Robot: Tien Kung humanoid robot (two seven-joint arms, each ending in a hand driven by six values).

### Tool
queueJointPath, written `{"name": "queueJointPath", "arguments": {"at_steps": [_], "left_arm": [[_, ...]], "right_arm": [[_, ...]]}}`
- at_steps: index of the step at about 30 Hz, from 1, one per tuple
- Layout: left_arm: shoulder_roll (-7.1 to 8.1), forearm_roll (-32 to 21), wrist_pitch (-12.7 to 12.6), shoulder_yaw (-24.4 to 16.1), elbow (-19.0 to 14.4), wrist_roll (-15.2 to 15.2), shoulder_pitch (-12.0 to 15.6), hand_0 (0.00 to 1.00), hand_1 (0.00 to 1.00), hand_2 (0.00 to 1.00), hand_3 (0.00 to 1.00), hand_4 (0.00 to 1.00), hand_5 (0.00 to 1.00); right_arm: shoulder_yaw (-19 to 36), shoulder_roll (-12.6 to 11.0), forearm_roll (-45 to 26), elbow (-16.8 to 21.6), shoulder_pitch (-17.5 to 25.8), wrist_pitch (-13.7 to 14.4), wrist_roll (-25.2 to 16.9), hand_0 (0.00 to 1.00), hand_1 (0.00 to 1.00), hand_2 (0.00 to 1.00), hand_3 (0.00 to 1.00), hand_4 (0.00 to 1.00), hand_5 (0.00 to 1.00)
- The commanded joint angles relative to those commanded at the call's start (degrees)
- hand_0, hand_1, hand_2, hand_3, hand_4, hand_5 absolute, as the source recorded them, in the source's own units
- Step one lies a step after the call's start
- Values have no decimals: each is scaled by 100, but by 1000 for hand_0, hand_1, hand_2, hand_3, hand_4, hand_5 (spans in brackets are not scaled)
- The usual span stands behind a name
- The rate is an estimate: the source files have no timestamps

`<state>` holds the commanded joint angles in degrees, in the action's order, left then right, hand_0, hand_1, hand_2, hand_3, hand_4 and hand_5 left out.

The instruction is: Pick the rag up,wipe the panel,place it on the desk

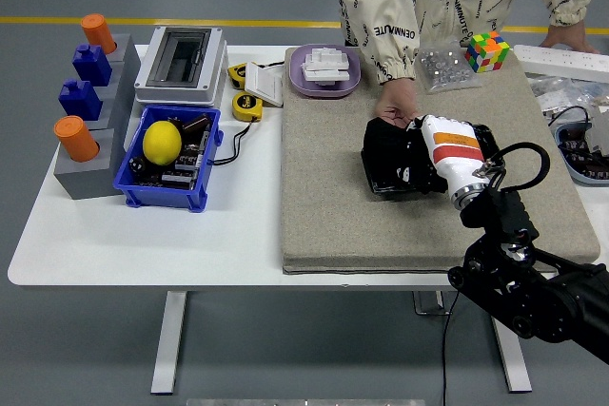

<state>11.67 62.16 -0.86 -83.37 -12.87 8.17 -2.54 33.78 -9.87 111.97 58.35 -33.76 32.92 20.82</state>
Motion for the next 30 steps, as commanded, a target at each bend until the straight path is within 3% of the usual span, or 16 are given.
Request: {"name": "queueJointPath", "arguments": {"at_steps": [8, 21, 30], "left_arm": [[-2, 3, -1, -13, -4, -2, 2, 607, 641, 655, 562, 628, 442], [-19, -4, 0, -29, -4, -3, 4, 607, 641, 655, 561, 628, 441], [-16, -2, 1, -36, -5, -3, 16, 608, 641, 655, 561, 629, 442]], "right_arm": [[137, -96, -6, -102, 54, 3, -18, 293, 388, 418, 435, 969, 57], [433, -576, -11, -327, 119, -66, -21, 291, 389, 419, 435, 968, 57], [703, -753, 6, -476, 213, -84, -23, 293, 389, 419, 435, 967, 57]]}}
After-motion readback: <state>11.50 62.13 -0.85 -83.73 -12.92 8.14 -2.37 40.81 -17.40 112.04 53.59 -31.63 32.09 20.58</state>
